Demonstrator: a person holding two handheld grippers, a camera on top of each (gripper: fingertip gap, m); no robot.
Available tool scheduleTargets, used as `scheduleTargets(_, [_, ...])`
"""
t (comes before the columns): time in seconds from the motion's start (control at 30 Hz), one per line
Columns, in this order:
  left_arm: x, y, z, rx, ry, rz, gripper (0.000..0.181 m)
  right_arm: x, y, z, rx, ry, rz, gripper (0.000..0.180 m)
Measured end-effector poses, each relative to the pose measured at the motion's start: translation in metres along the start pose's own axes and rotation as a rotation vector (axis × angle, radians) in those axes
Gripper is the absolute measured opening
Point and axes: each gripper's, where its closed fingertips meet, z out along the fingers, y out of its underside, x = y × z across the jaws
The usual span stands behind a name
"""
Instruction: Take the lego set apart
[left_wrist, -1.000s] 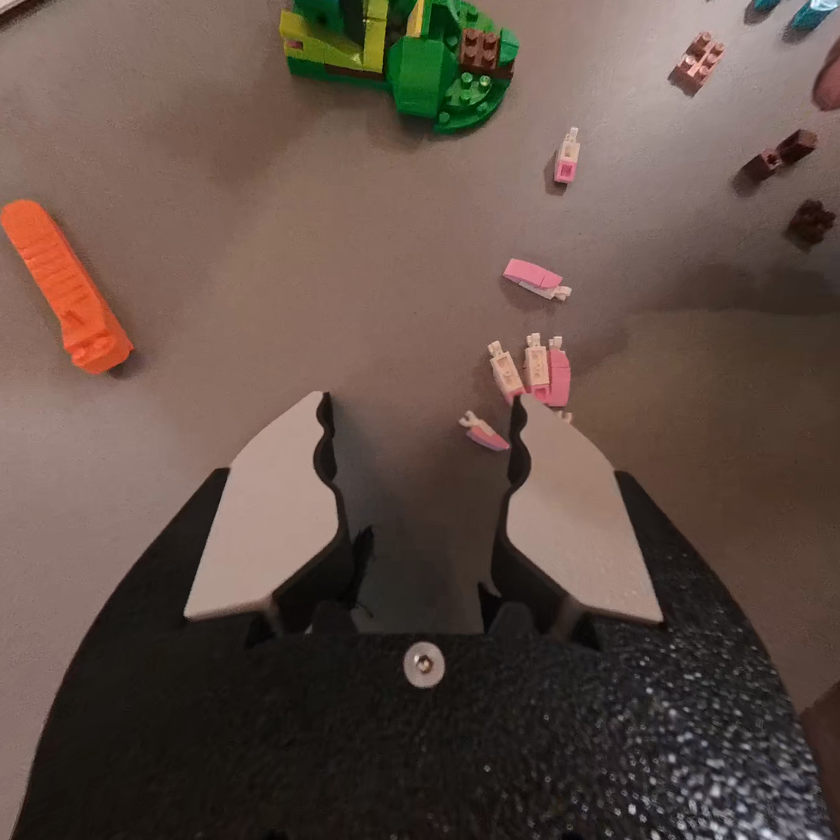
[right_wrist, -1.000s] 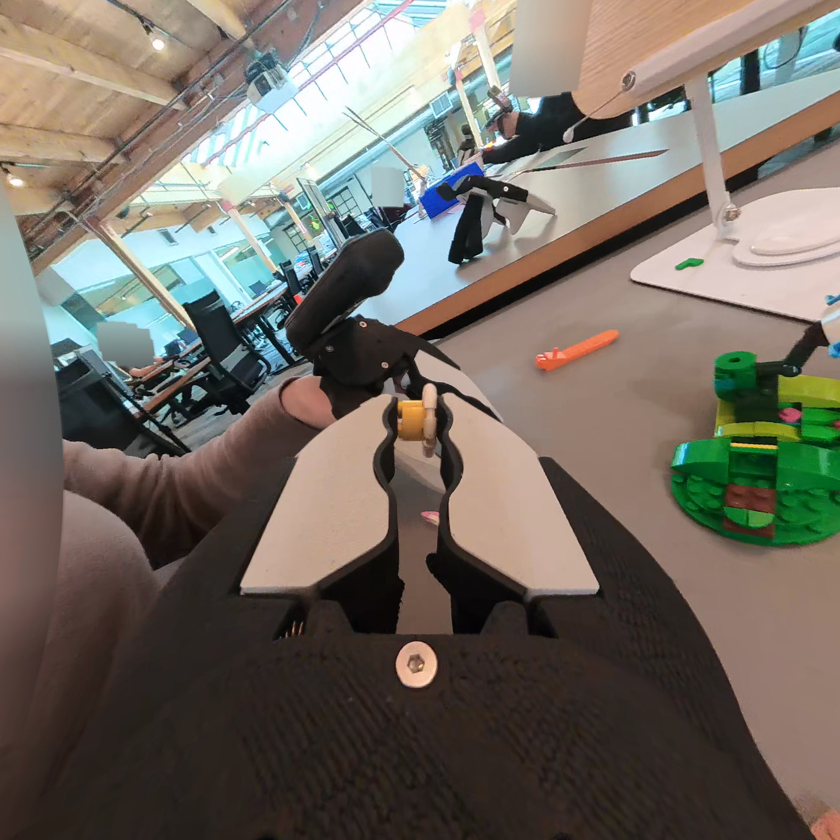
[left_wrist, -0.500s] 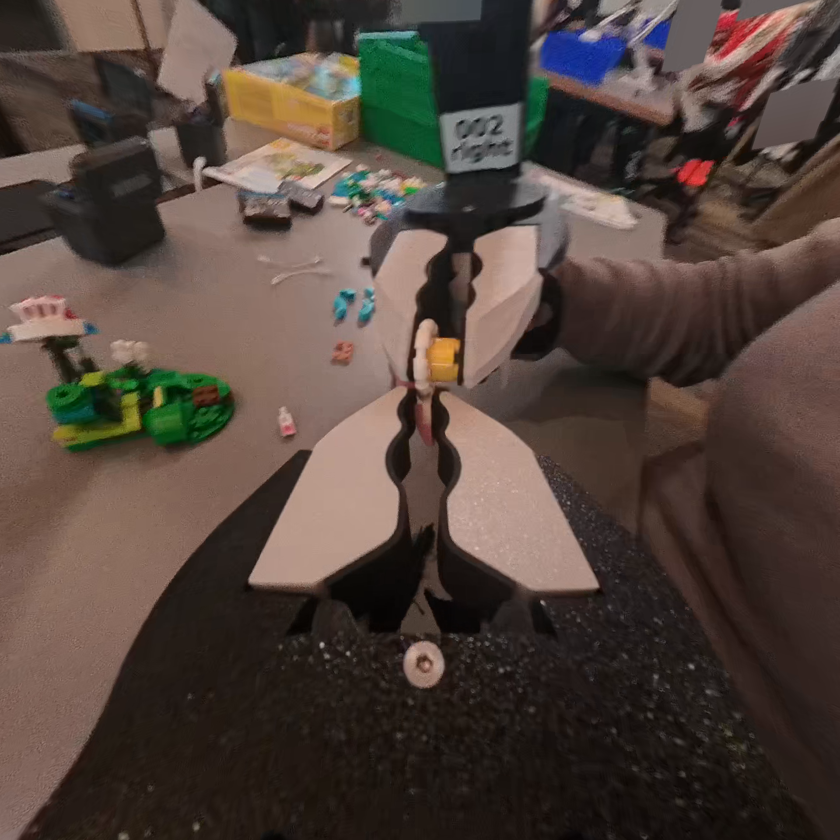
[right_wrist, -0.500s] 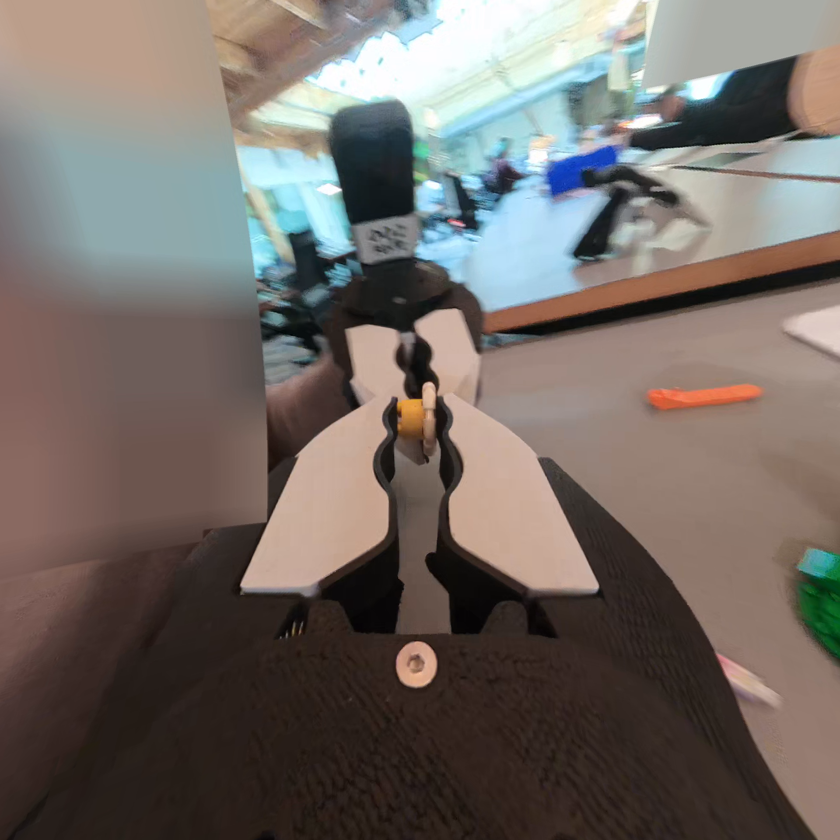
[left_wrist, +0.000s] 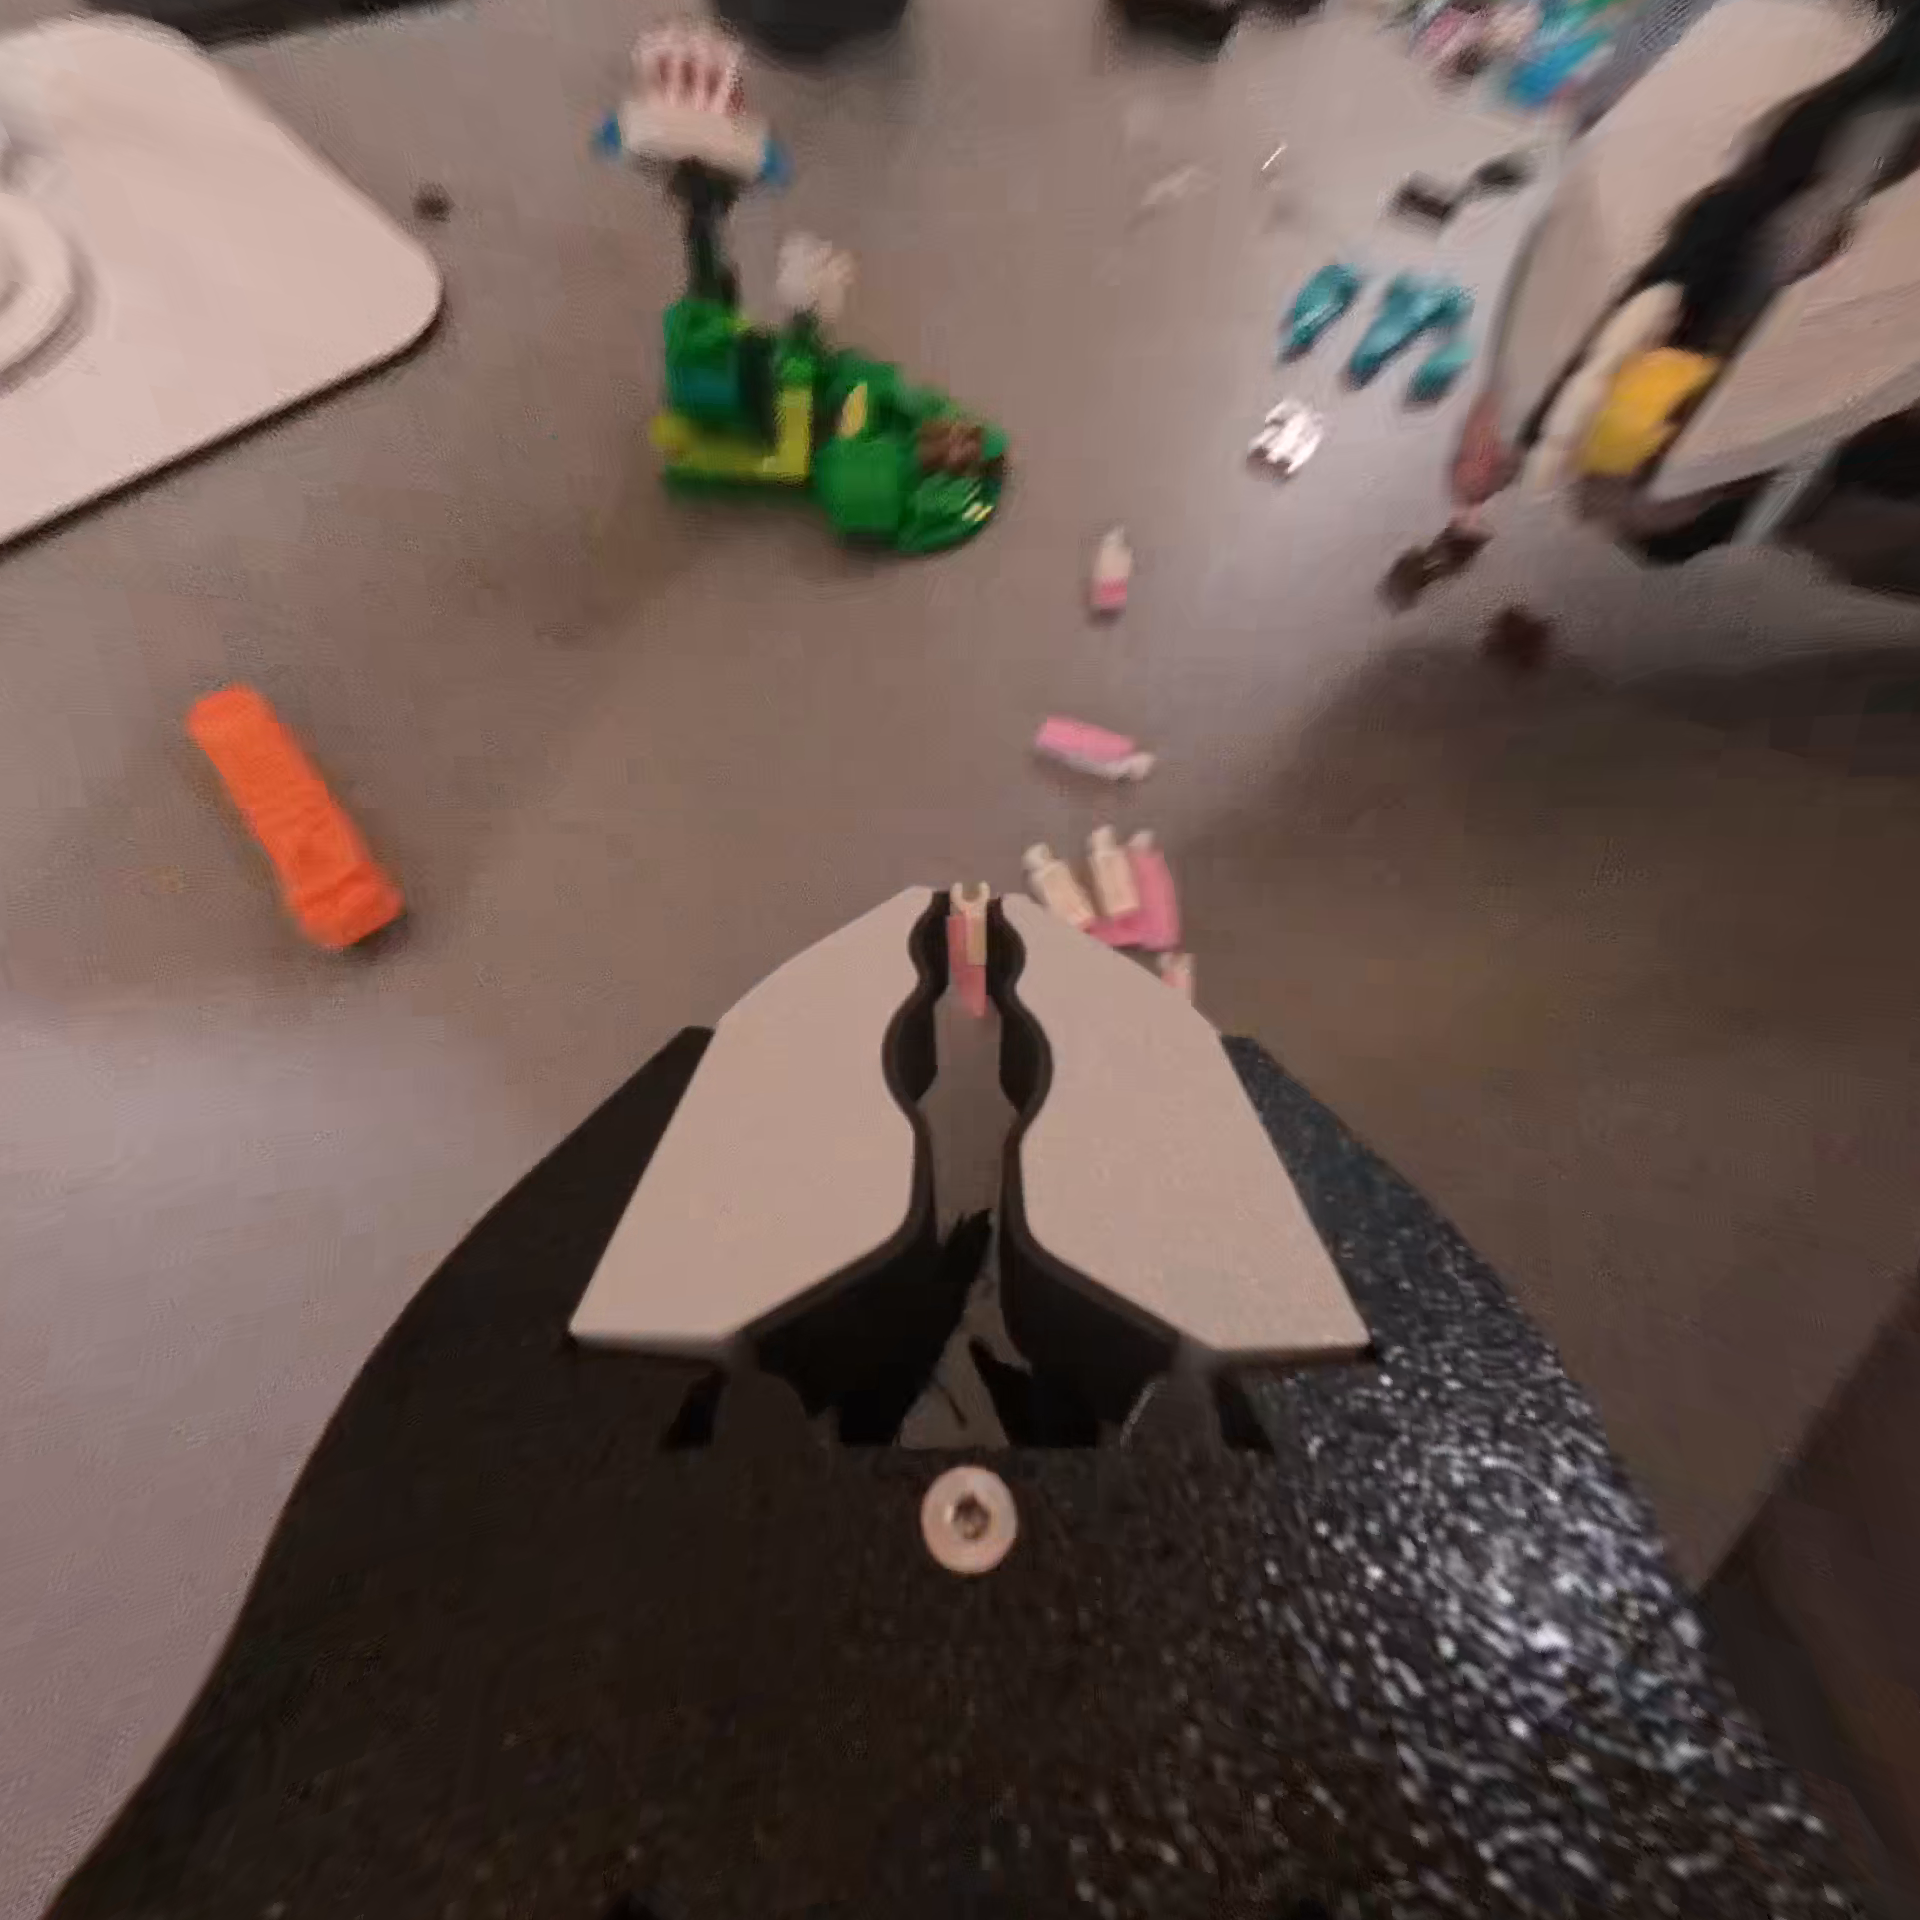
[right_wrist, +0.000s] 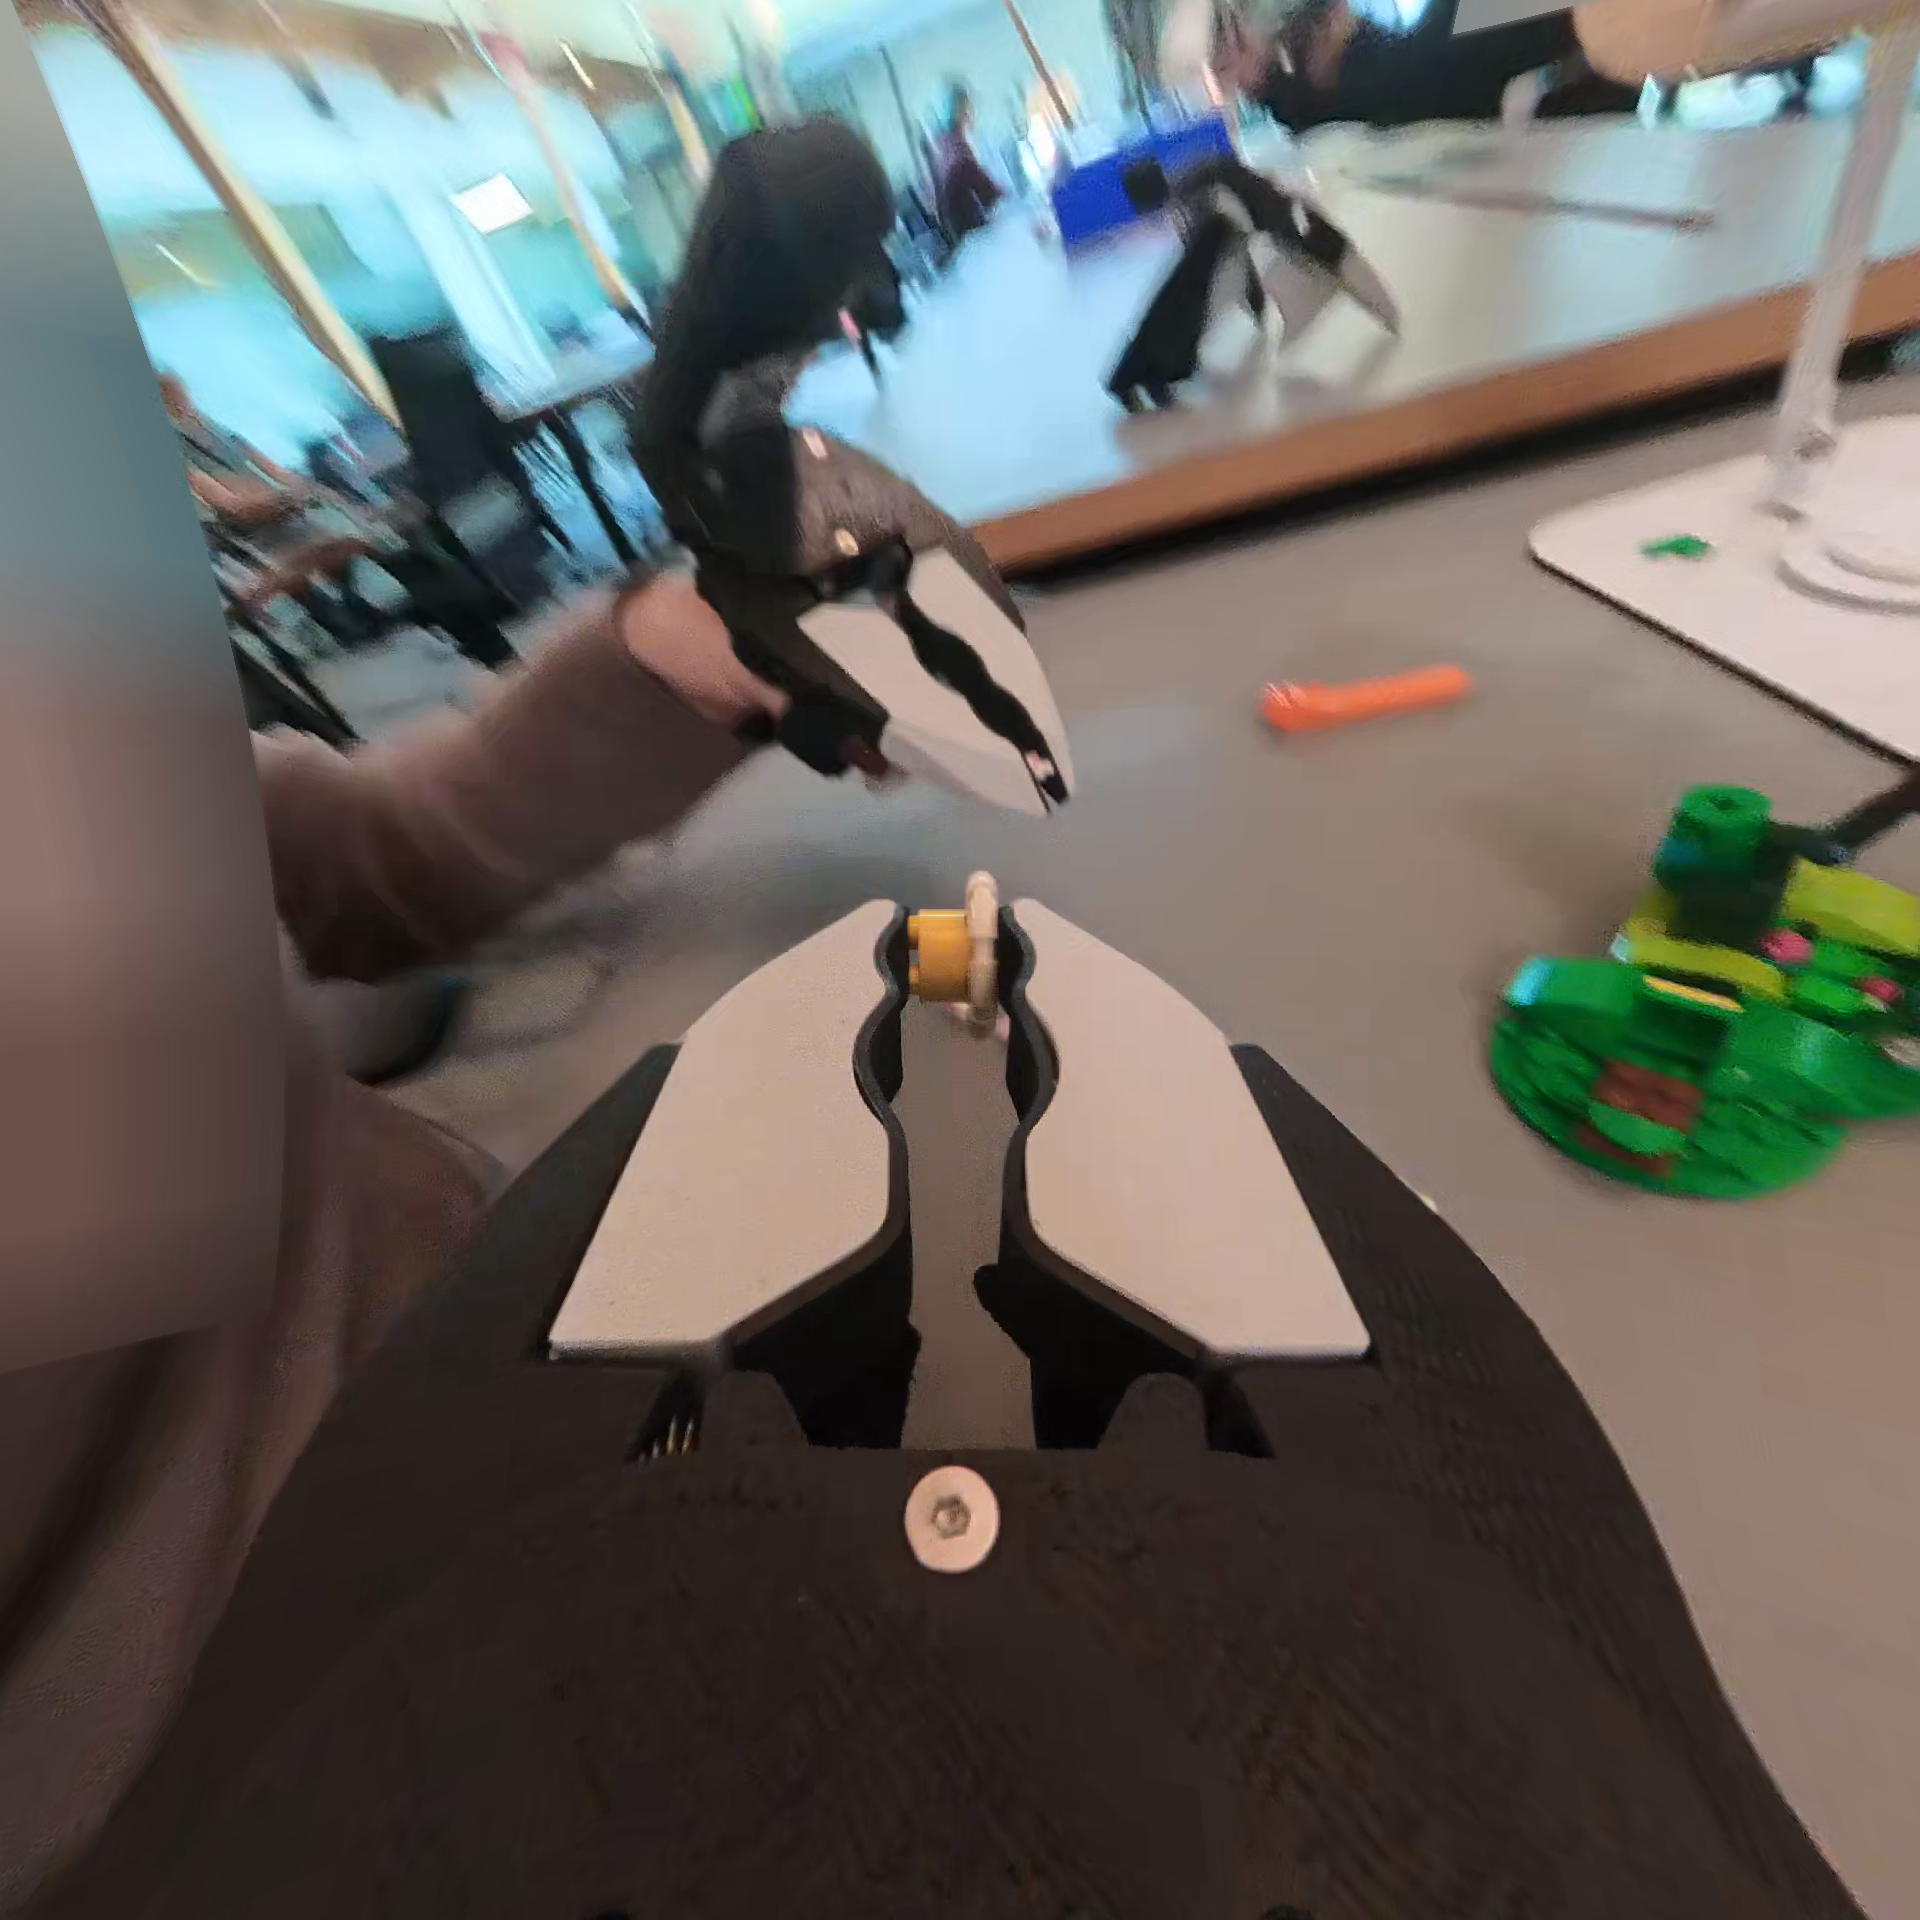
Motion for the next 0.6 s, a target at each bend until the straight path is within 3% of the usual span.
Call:
scheduleTargets(0.13, [-0.007,0.023,0.025,-0.12,0.029,-0.064,0.009,0.017,0.026,0.014,-0.183,0.142,-0.113,0.014])
scheduleTargets(0.4, [-0.005,0.022,0.03,-0.141,0.026,-0.076,0.071,0.016,0.051,0.026,-0.375,0.227,-0.449,0.014])
scheduleTargets(0.6, [0.007,0.013,0.02,-0.141,-0.015,0.038,0.076,0.01,0.077,0.034,-0.525,0.16,-0.504,0.016])
